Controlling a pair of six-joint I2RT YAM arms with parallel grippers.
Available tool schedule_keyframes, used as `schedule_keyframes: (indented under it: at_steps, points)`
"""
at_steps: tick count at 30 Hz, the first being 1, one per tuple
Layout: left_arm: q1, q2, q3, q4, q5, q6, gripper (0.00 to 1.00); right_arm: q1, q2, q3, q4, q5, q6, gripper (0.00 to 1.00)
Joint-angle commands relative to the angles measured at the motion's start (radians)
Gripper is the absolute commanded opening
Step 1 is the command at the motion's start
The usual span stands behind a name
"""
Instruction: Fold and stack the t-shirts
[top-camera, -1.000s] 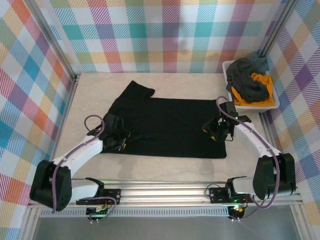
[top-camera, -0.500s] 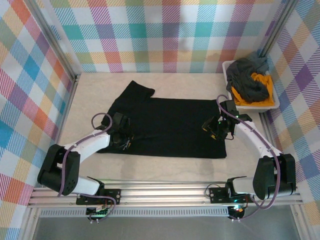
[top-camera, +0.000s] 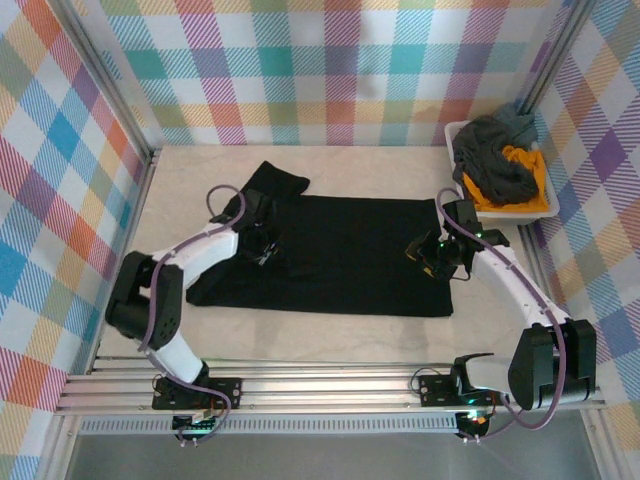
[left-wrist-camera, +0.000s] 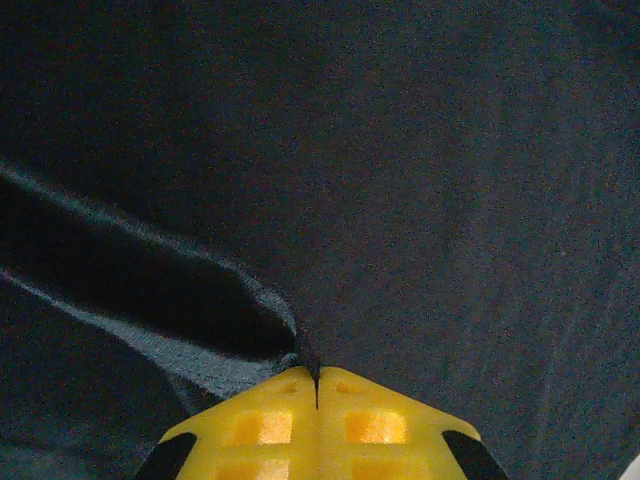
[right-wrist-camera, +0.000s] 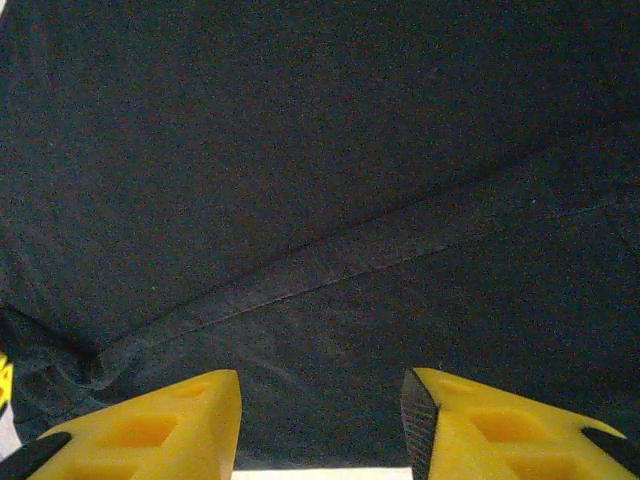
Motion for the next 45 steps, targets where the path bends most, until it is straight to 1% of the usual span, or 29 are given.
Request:
schedule_keyframes:
  at_steps: [1, 4, 7, 11, 12, 13, 14, 15, 16, 19, 20, 22, 24, 25, 27, 29, 32, 34, 36, 38, 39, 42, 45]
  points:
    - [-0.044, 0.079, 0.138, -0.121, 0.007, 0.172, 0.00, 0.008, -0.007, 0.039, -0.025, -0.005, -0.003, 0.47]
    - [-0.073, 0.163, 0.263, -0.216, -0.048, 0.263, 0.00, 0.008, 0.005, 0.044, -0.026, -0.017, -0.004, 0.47]
    - [-0.084, 0.251, 0.360, -0.302, -0.066, 0.330, 0.00, 0.008, 0.013, 0.047, -0.032, -0.025, -0.006, 0.46]
    - [-0.101, 0.302, 0.403, -0.340, -0.060, 0.384, 0.00, 0.008, 0.018, 0.052, -0.041, -0.023, -0.017, 0.47]
    - [-0.101, 0.302, 0.406, -0.346, -0.062, 0.392, 0.07, 0.007, 0.020, 0.052, -0.042, -0.023, -0.019, 0.48]
    - [-0.103, 0.299, 0.411, -0.354, -0.066, 0.401, 0.33, 0.008, 0.026, 0.052, -0.042, -0.024, -0.021, 0.48]
    - [-0.105, 0.292, 0.417, -0.369, -0.078, 0.408, 0.57, 0.008, 0.035, 0.052, -0.038, -0.025, -0.023, 0.49]
    - [-0.108, 0.278, 0.424, -0.383, -0.093, 0.416, 0.73, 0.008, 0.042, 0.050, -0.036, -0.025, -0.025, 0.49]
    - [-0.114, 0.255, 0.430, -0.403, -0.125, 0.419, 0.78, 0.007, 0.049, 0.048, -0.033, -0.022, -0.027, 0.49]
    - [-0.118, 0.131, 0.374, -0.413, -0.223, 0.388, 0.81, 0.008, 0.068, 0.032, -0.018, -0.007, -0.037, 0.49]
    - [-0.110, 0.070, 0.327, -0.399, -0.241, 0.365, 0.80, 0.008, 0.074, 0.025, -0.015, -0.004, -0.040, 0.49]
    - [-0.084, -0.036, 0.205, -0.343, -0.241, 0.312, 0.74, 0.006, 0.081, 0.006, 0.000, -0.007, -0.038, 0.49]
    - [-0.046, -0.120, 0.081, -0.278, -0.213, 0.256, 0.67, 0.003, 0.094, -0.033, 0.041, -0.021, -0.028, 0.48]
    - [-0.019, -0.144, 0.021, -0.258, -0.203, 0.231, 0.61, -0.004, 0.106, -0.050, 0.064, -0.033, -0.025, 0.46]
    - [0.050, -0.161, -0.077, -0.207, -0.149, 0.200, 0.52, -0.013, 0.148, -0.064, 0.087, -0.046, -0.034, 0.43]
    - [0.137, -0.157, -0.160, -0.154, -0.088, 0.176, 0.43, -0.030, 0.199, -0.059, 0.091, -0.046, -0.050, 0.41]
    - [0.251, -0.157, -0.233, -0.135, -0.082, 0.153, 0.33, -0.069, 0.250, -0.050, 0.088, -0.030, -0.072, 0.38]
    - [0.314, -0.177, -0.263, -0.150, -0.125, 0.152, 0.29, -0.073, 0.280, -0.014, 0.042, 0.010, -0.111, 0.38]
    - [0.371, -0.201, -0.293, -0.147, -0.162, 0.165, 0.29, -0.074, 0.294, 0.011, 0.005, 0.049, -0.139, 0.39]
    - [0.416, -0.190, -0.311, -0.159, -0.182, 0.180, 0.28, -0.073, 0.308, 0.025, -0.016, 0.074, -0.160, 0.40]
    - [0.438, -0.173, -0.316, -0.162, -0.171, 0.184, 0.28, -0.073, 0.318, 0.031, -0.019, 0.073, -0.165, 0.40]
    - [0.495, -0.140, -0.362, -0.127, -0.093, 0.170, 0.26, -0.071, 0.365, 0.029, -0.012, 0.034, -0.159, 0.40]
    - [0.510, -0.182, -0.415, -0.112, -0.079, 0.126, 0.26, -0.052, 0.384, 0.006, -0.001, 0.039, -0.141, 0.40]
